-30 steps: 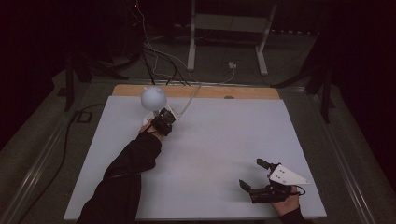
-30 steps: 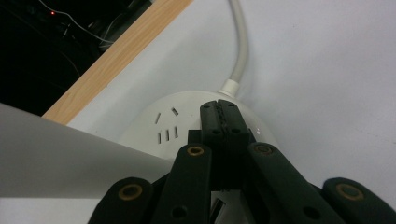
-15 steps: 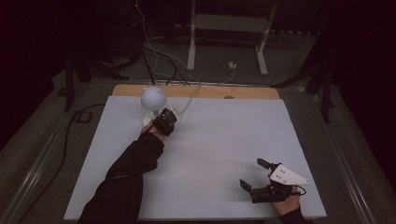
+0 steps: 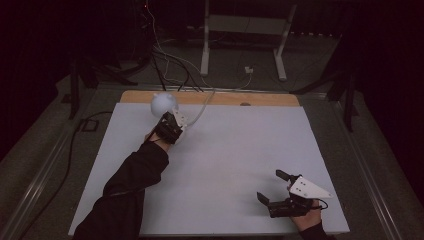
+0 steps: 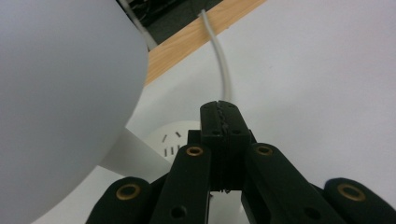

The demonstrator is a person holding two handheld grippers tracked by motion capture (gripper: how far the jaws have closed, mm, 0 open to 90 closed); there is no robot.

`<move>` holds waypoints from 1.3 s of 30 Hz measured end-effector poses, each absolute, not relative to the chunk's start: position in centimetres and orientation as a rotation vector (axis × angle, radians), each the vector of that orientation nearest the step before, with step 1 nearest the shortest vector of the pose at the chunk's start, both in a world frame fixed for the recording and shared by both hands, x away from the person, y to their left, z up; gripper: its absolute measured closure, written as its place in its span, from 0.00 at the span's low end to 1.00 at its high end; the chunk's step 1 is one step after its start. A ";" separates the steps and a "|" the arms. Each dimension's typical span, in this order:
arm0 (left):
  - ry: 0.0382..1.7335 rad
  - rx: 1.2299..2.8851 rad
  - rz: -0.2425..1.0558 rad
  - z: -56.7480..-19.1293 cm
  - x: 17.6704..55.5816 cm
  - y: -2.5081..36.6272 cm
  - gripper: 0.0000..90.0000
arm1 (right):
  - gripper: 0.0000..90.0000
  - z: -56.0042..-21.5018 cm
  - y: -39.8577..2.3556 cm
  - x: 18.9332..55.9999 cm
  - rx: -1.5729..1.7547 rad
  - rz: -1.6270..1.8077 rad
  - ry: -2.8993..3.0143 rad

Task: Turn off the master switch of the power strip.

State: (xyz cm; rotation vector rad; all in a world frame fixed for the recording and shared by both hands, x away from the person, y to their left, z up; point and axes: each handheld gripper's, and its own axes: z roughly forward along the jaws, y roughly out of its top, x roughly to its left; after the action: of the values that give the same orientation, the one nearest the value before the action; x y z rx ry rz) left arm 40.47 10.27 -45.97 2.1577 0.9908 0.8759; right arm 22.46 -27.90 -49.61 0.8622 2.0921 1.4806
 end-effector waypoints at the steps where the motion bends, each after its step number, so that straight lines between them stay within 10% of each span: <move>1: 0.989 2.150 0.865 -45.7 40.3 10.3 1.00 | 0.00 -49.6 -27.9 22.5 0.862 1.482 2.090; 26: 0.930 2.198 0.497 -42.5 36.6 10.9 0.02 | 0.00 -49.6 -27.8 22.5 0.859 1.481 2.093; 39: 0.901 2.186 0.379 -42.4 33.7 13.6 0.00 | 0.00 -49.7 -27.6 22.5 0.856 1.470 2.100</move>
State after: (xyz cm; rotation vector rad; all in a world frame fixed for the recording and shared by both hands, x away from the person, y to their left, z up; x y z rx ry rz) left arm 33.75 13.65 -42.37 2.1859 0.9010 0.3792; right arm 22.49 -27.58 -49.66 0.8565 2.1001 1.4701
